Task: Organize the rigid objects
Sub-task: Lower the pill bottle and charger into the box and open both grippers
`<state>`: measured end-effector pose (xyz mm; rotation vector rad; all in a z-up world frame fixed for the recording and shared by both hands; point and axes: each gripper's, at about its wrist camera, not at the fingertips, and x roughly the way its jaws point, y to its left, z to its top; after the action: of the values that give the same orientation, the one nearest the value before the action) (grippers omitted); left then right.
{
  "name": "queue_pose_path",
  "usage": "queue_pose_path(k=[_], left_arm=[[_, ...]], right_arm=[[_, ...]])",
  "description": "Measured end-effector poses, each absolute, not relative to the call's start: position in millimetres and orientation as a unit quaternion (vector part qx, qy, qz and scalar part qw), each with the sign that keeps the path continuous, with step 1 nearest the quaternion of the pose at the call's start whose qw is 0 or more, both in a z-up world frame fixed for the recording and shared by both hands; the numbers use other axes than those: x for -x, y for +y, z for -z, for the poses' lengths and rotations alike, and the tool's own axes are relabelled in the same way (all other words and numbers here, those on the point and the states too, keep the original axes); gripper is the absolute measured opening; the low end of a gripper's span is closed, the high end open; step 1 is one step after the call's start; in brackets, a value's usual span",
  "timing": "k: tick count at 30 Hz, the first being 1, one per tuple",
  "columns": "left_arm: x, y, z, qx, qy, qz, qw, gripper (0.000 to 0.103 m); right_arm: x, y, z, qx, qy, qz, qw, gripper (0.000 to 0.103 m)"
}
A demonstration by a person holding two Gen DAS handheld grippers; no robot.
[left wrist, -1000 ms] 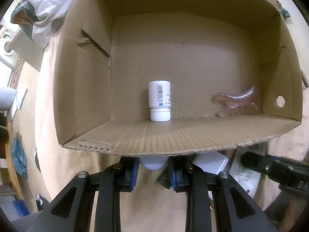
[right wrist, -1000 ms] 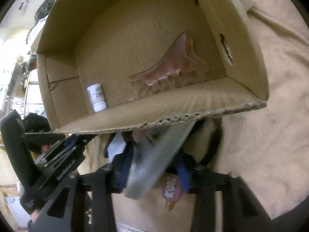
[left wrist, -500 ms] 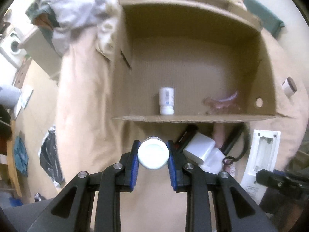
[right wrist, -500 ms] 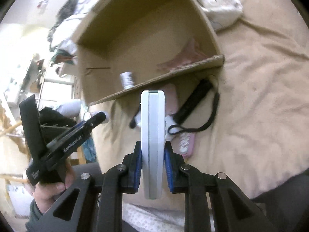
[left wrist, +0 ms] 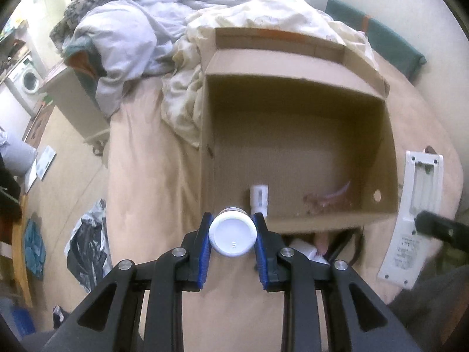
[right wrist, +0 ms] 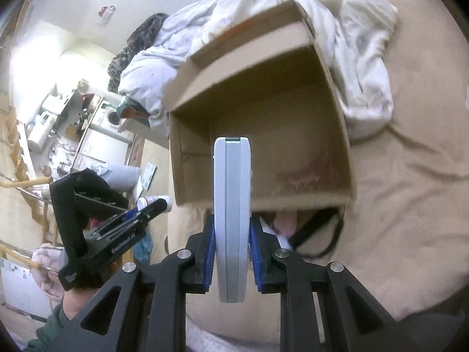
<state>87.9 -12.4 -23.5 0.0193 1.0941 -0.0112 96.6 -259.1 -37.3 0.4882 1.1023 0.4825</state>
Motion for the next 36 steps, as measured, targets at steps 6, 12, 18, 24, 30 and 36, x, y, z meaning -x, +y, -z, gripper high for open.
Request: queue_pose_path(k=[6,12,18,24,30,36], left_arm=[[-122,-27,23,-0.02,0.514,0.017,0.857,0.024],[-155,-34,35,-0.007,0.523,0.036,0.852,0.024],[-167,-33,74,-0.003,0.541,0.038,0.84,0.024],[-178,-30,88,0.002,0.554,0.017,0.832,0.024],[-176,-39,98,-0.016,0.558,0.027,0.829,0.024],[-175,-33,112,-0.018,0.577,-0.003,0.816,0.024]], right_arm=[[-133,-258,28,-0.208,0.5,-0.215,0.812,0.023],[-171,-259,41,-0.191,0.489,-0.194,0.829,0.023],[-187,-248,94,-0.165,0.525,-0.172,0.817,0.023],[-190,-234,117,-0.144,0.551,-0.171,0.804,0.023],[-195,-230,120,-0.141,0.551,-0.143,0.81,0.023],[-198,-221,127,-0.139,0.566,-0.151,0.798,0.023]])
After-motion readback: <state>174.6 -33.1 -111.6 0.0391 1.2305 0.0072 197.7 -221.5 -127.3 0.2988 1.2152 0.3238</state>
